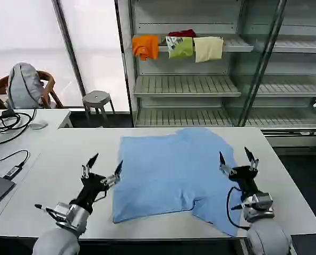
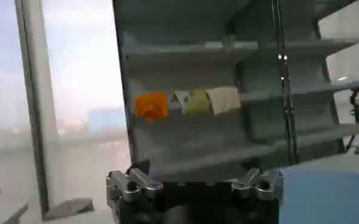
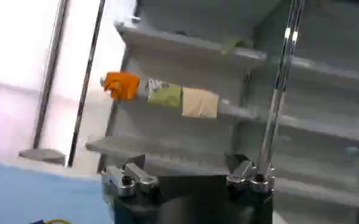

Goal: Fold and organize the clothes.

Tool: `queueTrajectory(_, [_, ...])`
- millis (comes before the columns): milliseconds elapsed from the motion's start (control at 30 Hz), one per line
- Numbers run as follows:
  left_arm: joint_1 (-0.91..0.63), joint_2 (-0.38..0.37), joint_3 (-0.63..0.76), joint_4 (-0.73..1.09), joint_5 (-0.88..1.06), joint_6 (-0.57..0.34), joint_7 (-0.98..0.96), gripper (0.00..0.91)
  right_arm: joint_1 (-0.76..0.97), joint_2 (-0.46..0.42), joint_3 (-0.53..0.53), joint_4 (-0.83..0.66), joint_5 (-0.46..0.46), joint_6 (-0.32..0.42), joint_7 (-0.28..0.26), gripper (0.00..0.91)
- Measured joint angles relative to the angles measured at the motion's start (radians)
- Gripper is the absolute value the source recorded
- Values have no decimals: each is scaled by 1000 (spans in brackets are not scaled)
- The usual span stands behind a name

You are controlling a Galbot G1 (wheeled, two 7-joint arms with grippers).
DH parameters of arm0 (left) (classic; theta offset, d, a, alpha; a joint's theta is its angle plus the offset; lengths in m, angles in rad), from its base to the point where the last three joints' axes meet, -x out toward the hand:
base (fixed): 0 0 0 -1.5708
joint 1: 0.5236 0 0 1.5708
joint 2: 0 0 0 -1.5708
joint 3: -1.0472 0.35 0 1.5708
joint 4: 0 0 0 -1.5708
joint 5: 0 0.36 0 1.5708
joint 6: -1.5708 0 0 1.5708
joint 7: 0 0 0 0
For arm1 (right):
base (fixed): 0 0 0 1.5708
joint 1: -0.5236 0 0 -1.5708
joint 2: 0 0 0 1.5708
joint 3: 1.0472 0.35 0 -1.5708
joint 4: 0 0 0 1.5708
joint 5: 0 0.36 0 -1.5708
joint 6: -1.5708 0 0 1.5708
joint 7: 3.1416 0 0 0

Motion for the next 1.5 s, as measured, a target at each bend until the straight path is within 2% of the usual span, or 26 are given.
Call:
queueTrajectory(433, [233,37,21,-112,-100,196,-159,907,-251,5,46,73,27,-45,-23,907])
queueTrajectory(933, [275,28,6,-137,-243,248,-214,907,-338,24,43,84,29,-82,-19,907])
queueTrajectory(967, [271,28,3,-133,-251,247,-215,484,-341,25,41,84,29,-83,-18,71])
queueTrajectory(1000, [266,29,-1,-127,-259,247,-216,121,-343,26,40,84,30,-83,-18,0])
queueTrajectory(1033, [263,30,-4,-122,-264,247,-219,10,-346,28,38,84,31,-83,-17,0])
queueTrajectory(1500, [267,37,14,-106,-275,247,-233,10,-383,37,25,102,38,-87,-13,0])
